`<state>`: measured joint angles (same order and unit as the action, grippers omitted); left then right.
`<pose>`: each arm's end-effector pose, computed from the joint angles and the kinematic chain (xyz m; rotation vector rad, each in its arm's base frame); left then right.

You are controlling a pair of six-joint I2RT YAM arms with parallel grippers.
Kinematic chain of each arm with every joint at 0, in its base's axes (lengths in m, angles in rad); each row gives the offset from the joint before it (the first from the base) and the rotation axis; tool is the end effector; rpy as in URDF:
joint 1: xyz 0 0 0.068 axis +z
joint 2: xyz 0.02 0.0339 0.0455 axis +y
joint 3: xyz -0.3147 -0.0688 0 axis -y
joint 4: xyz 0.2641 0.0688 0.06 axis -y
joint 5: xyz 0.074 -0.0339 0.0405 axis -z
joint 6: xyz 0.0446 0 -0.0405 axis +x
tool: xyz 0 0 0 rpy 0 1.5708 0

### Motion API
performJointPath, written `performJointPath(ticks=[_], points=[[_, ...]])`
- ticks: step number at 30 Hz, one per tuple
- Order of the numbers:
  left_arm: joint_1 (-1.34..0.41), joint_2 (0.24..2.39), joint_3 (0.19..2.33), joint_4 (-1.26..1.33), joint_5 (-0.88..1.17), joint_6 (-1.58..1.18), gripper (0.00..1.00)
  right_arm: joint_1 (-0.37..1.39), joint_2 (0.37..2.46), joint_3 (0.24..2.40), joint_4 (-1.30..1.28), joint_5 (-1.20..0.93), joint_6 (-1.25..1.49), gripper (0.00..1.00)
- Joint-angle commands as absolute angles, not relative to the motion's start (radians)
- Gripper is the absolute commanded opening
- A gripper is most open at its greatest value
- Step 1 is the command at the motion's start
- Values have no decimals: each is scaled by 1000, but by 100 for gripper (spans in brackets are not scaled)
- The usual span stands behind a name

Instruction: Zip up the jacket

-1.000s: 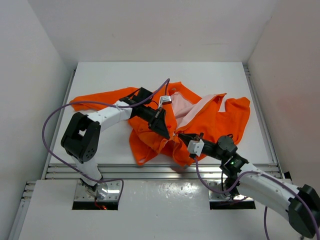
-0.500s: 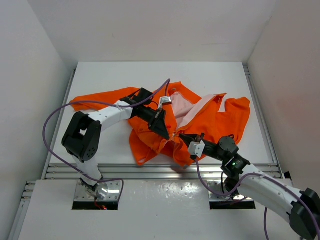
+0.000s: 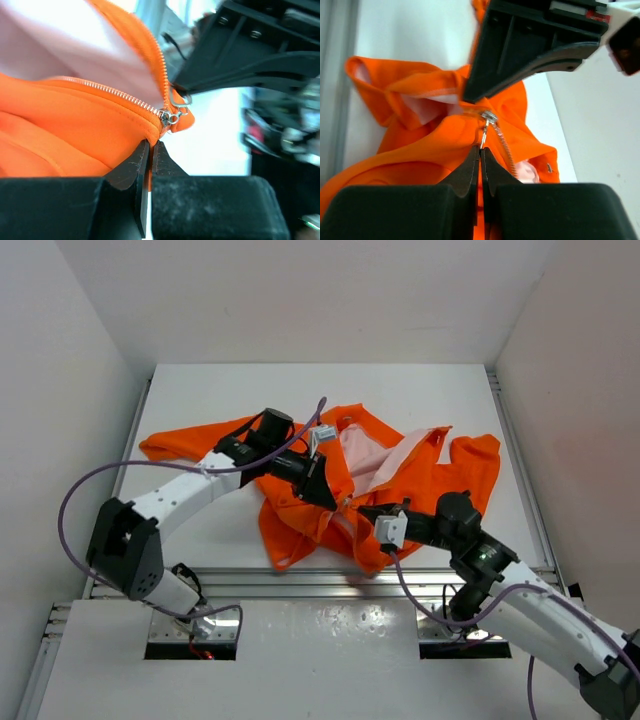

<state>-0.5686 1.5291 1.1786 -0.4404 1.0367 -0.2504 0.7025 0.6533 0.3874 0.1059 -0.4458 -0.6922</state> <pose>0.2688 -0.2173 0.3248 0.9151 2.2303 -1.6121 0.1047 0.1138 0.2751 -1.3428 1.0921 0.3927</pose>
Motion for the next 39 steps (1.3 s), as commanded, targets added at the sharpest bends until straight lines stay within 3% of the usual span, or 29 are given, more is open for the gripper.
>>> performJointPath(ticks=[1, 5, 9, 17, 22, 23, 24, 25, 30, 34, 35, 39], points=[[-594, 1448, 1154, -380, 809, -193, 0, 710, 633, 501, -174, -601, -732, 0], [-643, 1393, 1120, -359, 738, -132, 0, 706, 673, 648, -449, -705, -729, 0], [-679, 1370, 1100, -347, 698, -57, 0, 703, 755, 716, -564, -824, -631, 0], [-733, 1308, 1054, -336, 707, 34, 0, 701, 833, 707, -413, -781, -427, 0], [-721, 1299, 1036, -301, 803, -34, 0, 704, 796, 594, -269, -608, -371, 0], [-710, 1299, 1025, -270, 828, -57, 0, 706, 786, 575, -197, -585, -314, 2], [-695, 1299, 1025, -253, 845, -111, 0, 712, 760, 554, -164, -554, -301, 13], [-695, 1310, 1014, -236, 863, -139, 0, 713, 756, 543, -137, -552, -276, 16], [-644, 1310, 982, -89, 922, -280, 0, 706, 801, 561, -70, -632, 79, 18], [-635, 1261, 948, 30, 913, -392, 0, 648, 811, 470, 137, -657, 473, 29], [-626, 1252, 934, 44, 904, -425, 0, 640, 811, 444, 173, -657, 512, 35], [-615, 1229, 916, 97, 870, -495, 0, 591, 827, 416, 298, -640, 666, 42]])
